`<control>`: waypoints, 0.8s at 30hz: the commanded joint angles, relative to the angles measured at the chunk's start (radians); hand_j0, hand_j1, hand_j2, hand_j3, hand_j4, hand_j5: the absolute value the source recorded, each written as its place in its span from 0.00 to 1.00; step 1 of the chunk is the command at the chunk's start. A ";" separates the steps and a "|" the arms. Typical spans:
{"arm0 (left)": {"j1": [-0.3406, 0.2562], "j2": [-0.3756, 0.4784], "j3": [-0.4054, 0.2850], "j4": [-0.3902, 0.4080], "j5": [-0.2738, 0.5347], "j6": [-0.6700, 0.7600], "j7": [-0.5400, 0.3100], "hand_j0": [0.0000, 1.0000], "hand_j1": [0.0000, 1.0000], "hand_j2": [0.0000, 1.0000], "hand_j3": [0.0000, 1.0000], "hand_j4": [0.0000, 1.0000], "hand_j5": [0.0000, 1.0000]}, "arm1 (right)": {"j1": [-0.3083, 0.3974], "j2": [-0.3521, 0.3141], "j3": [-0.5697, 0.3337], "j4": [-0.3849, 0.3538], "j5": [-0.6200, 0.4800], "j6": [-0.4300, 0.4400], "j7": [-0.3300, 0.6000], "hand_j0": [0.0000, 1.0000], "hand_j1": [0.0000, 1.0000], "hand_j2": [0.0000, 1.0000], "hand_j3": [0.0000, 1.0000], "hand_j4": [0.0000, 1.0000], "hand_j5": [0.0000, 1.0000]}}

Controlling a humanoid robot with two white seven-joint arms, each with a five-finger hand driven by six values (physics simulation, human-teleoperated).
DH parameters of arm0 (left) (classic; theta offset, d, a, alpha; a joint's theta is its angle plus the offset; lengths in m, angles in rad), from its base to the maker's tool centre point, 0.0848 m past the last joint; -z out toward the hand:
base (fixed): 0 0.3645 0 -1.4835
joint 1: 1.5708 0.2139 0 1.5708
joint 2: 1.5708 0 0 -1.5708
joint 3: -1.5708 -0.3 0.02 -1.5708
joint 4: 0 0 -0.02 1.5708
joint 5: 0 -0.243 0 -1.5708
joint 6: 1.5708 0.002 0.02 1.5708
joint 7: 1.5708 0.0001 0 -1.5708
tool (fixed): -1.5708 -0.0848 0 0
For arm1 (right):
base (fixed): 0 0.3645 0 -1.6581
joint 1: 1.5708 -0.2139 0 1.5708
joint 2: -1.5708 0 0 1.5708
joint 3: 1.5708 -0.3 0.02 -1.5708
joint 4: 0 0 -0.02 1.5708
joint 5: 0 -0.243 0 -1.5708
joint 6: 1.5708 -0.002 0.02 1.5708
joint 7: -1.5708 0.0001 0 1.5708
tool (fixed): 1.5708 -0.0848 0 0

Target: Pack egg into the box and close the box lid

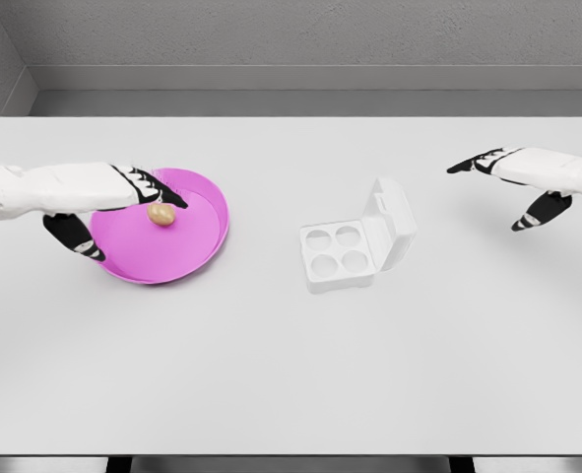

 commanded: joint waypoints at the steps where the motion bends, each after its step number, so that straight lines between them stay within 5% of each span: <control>1: 0.000 -0.003 -0.020 0.001 0.003 0.017 -0.027 1.00 1.00 1.00 1.00 1.00 1.00 | 0.000 0.009 0.002 0.015 -0.004 -0.016 0.000 1.00 1.00 1.00 1.00 1.00 1.00; 8: -0.023 -0.056 -0.011 0.023 -0.041 0.003 -0.058 1.00 1.00 1.00 1.00 1.00 1.00 | -0.003 -0.003 0.002 0.029 -0.005 -0.013 0.000 1.00 1.00 1.00 1.00 1.00 1.00; 11: -0.038 -0.128 -0.013 0.120 -0.053 0.003 -0.058 1.00 1.00 1.00 1.00 1.00 1.00 | -0.043 0.009 0.000 0.119 -0.007 -0.018 0.000 1.00 1.00 1.00 1.00 1.00 1.00; 15: -0.054 -0.199 -0.014 0.242 -0.084 -0.058 -0.058 1.00 1.00 1.00 1.00 1.00 1.00 | -0.043 0.008 -0.001 0.111 -0.005 -0.024 0.000 1.00 1.00 1.00 1.00 1.00 1.00; 17: -0.061 -0.220 -0.019 0.278 -0.084 -0.070 -0.039 1.00 1.00 1.00 1.00 1.00 1.00 | -0.035 0.008 0.000 0.110 -0.005 -0.144 0.000 1.00 1.00 1.00 1.00 1.00 1.00; 19: -0.067 -0.251 -0.020 0.354 -0.089 -0.158 -0.034 1.00 1.00 1.00 1.00 1.00 1.00 | -0.037 0.006 -0.001 0.113 -0.005 -0.144 0.000 1.00 1.00 1.00 1.00 1.00 1.00; 24: -0.067 -0.265 -0.023 0.399 -0.079 -0.165 -0.033 1.00 1.00 1.00 1.00 1.00 1.00 | -0.031 0.006 -0.001 0.117 -0.005 -0.144 0.000 1.00 1.00 1.00 1.00 1.00 1.00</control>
